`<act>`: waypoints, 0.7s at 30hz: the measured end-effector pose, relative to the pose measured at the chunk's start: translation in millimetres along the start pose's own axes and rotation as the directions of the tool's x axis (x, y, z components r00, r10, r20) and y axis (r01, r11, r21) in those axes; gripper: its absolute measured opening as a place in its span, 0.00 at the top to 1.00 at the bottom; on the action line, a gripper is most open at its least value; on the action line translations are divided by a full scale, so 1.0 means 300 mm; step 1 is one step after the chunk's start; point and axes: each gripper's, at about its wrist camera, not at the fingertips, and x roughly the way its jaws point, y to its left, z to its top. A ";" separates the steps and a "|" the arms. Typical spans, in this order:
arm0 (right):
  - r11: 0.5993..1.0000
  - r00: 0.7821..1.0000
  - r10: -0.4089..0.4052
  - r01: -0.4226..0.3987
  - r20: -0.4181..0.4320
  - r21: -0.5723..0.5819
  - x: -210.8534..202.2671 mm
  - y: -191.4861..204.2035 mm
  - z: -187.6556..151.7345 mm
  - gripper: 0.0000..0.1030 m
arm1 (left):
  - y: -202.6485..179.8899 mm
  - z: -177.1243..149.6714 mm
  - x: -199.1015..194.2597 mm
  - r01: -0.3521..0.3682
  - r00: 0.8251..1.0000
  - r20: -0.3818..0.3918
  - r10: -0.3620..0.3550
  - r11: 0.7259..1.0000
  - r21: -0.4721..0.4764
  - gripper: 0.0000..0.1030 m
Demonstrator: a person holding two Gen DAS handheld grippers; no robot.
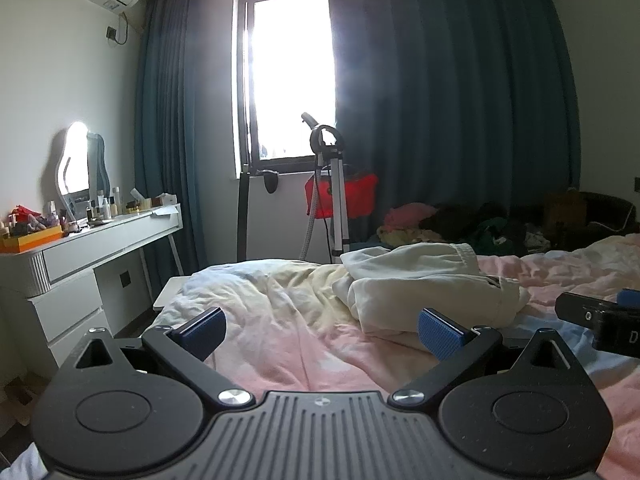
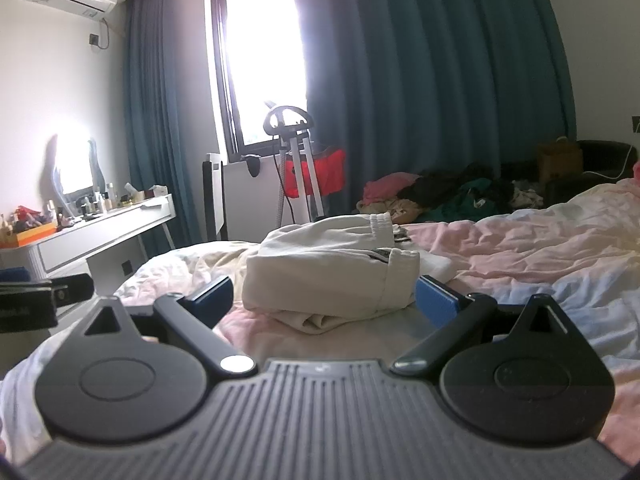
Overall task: Fold clothes
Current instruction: 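Move both grippers toward the cream sweatpants on the bed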
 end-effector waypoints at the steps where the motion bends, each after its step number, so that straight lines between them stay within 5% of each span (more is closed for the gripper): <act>1: 1.000 1.000 0.000 0.000 -0.001 0.000 0.001 0.001 0.000 0.04 | -0.003 -0.001 -0.001 0.004 1.000 0.002 -0.004 1.000 0.002 0.00; 21: 1.000 0.994 -0.019 0.020 -0.103 0.008 0.047 -0.015 -0.009 0.04 | -0.010 -0.026 0.022 0.049 0.997 -0.060 -0.049 0.999 -0.003 0.00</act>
